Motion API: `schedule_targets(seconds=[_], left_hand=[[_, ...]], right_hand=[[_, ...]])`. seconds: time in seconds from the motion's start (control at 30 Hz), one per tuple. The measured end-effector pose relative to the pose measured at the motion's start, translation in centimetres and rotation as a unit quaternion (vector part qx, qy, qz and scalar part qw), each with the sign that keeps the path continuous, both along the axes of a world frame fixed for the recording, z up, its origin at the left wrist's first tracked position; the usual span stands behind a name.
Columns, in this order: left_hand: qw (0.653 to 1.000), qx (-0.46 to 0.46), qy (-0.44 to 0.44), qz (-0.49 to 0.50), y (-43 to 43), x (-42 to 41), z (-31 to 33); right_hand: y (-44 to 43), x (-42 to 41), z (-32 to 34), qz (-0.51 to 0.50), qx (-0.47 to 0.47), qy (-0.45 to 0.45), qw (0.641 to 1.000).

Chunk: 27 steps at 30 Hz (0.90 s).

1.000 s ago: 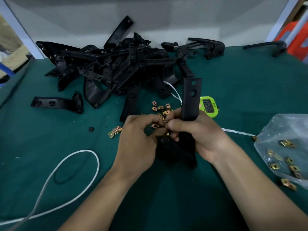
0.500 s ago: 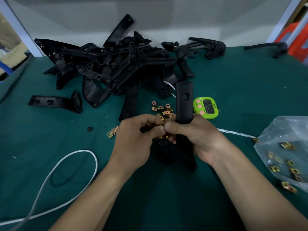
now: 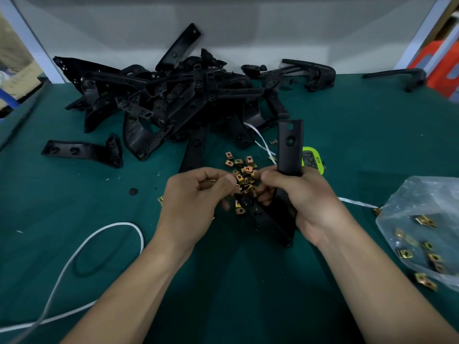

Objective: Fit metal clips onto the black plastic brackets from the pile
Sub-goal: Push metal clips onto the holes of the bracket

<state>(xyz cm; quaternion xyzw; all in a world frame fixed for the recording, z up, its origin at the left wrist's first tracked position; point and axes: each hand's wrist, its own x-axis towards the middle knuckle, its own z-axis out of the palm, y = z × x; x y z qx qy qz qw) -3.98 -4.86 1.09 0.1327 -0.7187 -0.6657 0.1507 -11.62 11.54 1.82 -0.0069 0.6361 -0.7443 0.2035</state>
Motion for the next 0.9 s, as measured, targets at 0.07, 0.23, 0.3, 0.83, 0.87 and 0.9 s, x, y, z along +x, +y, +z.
schedule_targets(seconds=[0.07,0.23,0.3,0.83,0.87,0.9], left_hand=[[1.000,-0.018,-0.004,-0.014,0.0,0.1,0.0],[0.999,-0.010,0.011,0.042,-0.2,-0.1,-0.2],[0.998,0.036,0.014,0.044,-0.2,-0.1,0.0],[0.990,0.125,0.034,-0.056,1.2,0.3,0.3],[0.991,0.122,0.034,-0.052,1.2,0.4,0.3],[0.991,0.119,0.032,-0.049,1.2,0.4,0.4]], right_hand=[[0.1,0.0,0.0,0.004,-0.017,-0.010,1.000],[-0.4,0.2,0.0,-0.024,-0.084,-0.046,0.995],[-0.6,0.1,0.0,-0.061,-0.128,-0.074,0.987],[-0.6,-0.4,-0.4,-0.118,-0.190,-0.099,0.970],[-0.6,-0.3,-0.4,-0.111,-0.186,-0.099,0.971],[-0.7,-0.3,-0.4,-0.106,-0.182,-0.100,0.972]])
